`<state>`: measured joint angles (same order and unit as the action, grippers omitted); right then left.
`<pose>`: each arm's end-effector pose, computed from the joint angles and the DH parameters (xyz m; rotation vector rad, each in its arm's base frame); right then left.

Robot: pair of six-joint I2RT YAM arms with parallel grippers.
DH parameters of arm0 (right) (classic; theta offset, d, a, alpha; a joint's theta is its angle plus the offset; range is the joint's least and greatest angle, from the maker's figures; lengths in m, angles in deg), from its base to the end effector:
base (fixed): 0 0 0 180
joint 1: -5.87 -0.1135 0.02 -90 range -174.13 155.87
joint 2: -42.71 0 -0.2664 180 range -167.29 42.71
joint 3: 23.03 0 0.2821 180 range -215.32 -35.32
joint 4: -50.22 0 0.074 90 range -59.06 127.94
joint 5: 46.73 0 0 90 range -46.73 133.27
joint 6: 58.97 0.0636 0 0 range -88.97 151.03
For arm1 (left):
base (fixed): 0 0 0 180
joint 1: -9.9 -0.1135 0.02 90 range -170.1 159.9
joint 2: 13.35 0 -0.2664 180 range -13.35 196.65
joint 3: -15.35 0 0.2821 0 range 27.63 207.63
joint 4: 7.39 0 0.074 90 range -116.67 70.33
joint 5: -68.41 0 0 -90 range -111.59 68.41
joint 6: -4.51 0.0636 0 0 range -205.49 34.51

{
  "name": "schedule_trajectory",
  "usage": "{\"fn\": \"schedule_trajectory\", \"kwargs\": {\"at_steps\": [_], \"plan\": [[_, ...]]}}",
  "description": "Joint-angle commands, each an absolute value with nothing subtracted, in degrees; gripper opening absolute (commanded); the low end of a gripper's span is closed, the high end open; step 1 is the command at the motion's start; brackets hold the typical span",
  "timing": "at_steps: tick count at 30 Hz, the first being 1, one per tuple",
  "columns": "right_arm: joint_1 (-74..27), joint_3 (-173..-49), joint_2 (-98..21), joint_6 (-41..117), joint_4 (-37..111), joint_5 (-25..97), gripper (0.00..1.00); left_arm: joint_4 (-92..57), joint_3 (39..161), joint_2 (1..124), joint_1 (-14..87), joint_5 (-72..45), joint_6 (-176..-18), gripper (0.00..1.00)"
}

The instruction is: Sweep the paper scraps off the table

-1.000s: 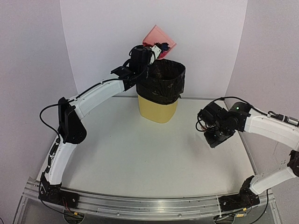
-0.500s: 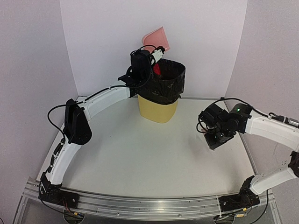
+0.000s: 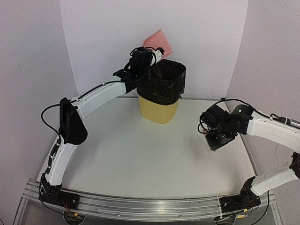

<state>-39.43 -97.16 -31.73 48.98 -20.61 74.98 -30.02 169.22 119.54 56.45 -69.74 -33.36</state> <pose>0.2151 0.1699 0.2474 -0.4860 2.5063 -0.3946 0.4340 -0.3893 0.4063 0.7160 1.4762 0.7428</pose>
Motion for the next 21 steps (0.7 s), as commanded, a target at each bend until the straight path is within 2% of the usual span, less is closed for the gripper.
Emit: {"fn": "schedule_trajectory", "kwargs": {"at_steps": [1, 6, 13, 18, 21], "plan": [[-39.24, -98.82, -30.23, 49.98, -20.34, 78.01, 0.00, -49.74, 162.47, 97.24, 56.48, -53.63, -66.75, 0.00], [-39.21, -99.40, -30.27, 48.88, -20.14, 81.07, 0.00, -62.16, 146.90, 84.87, 56.55, -50.77, -86.38, 0.00], [-38.52, -97.94, -31.02, 43.41, -17.29, 84.78, 0.00, -67.80, 112.73, 66.01, 56.40, -51.88, -110.61, 0.02], [-38.27, -91.47, -30.24, 30.40, -5.45, 80.49, 0.00, -70.78, 91.38, 58.93, 55.95, -48.13, -126.56, 0.01], [-38.27, -85.61, -29.30, 21.15, 2.56, 75.93, 0.00, -66.23, 81.08, 57.26, 55.64, -41.80, -131.06, 0.01]]}}
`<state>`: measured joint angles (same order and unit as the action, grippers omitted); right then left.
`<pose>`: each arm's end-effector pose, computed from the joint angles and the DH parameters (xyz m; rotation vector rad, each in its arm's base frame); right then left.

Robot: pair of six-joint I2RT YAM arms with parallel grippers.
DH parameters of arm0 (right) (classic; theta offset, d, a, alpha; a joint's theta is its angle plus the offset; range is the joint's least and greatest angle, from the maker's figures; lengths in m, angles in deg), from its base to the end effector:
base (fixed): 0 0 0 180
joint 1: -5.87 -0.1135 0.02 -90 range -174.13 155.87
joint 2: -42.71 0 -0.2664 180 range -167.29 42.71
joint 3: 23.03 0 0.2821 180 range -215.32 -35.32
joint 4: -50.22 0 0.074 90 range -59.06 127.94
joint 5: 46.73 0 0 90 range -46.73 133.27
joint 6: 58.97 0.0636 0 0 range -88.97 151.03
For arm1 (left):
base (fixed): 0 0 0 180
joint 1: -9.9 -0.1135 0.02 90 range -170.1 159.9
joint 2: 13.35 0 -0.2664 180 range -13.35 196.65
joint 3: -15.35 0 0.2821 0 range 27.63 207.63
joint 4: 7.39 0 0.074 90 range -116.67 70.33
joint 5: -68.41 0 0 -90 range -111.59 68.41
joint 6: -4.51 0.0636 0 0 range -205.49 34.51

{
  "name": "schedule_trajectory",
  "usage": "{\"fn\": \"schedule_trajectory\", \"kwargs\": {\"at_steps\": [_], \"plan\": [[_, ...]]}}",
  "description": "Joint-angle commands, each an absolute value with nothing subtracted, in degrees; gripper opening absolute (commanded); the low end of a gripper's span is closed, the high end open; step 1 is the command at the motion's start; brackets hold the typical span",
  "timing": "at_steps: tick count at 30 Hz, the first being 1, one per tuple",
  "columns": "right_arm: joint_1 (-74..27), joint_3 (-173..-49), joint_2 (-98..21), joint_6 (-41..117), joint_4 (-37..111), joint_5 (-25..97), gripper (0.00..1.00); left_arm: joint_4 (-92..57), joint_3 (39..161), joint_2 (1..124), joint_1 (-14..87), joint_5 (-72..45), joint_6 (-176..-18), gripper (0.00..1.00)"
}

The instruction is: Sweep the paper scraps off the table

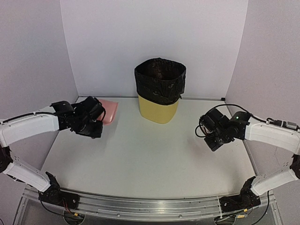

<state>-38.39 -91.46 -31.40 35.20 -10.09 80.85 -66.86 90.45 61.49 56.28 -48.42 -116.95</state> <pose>0.2265 0.1665 0.2282 -0.6725 2.3598 -0.5459 0.2273 -0.1969 0.2596 0.1579 2.4394 0.0307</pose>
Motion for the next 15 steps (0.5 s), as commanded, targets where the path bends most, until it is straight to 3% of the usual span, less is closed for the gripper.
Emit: {"fn": "schedule_trajectory", "kwargs": {"at_steps": [1, 7, 15], "plan": [[-38.25, -83.74, -29.20, 18.15, 5.49, 75.82, 0.00, -64.50, 78.11, 57.19, 55.61, -40.51, -132.46, 0.00], [-38.82, -82.27, -31.01, 15.08, 10.78, 73.88, 0.00, -57.83, 68.12, 59.11, 55.60, -36.52, -137.60, 0.00], [-46.33, -89.67, -34.58, 18.93, 11.05, 77.03, 0.00, -55.59, 66.48, 62.40, 55.55, -33.94, -138.71, 0.02]]}}
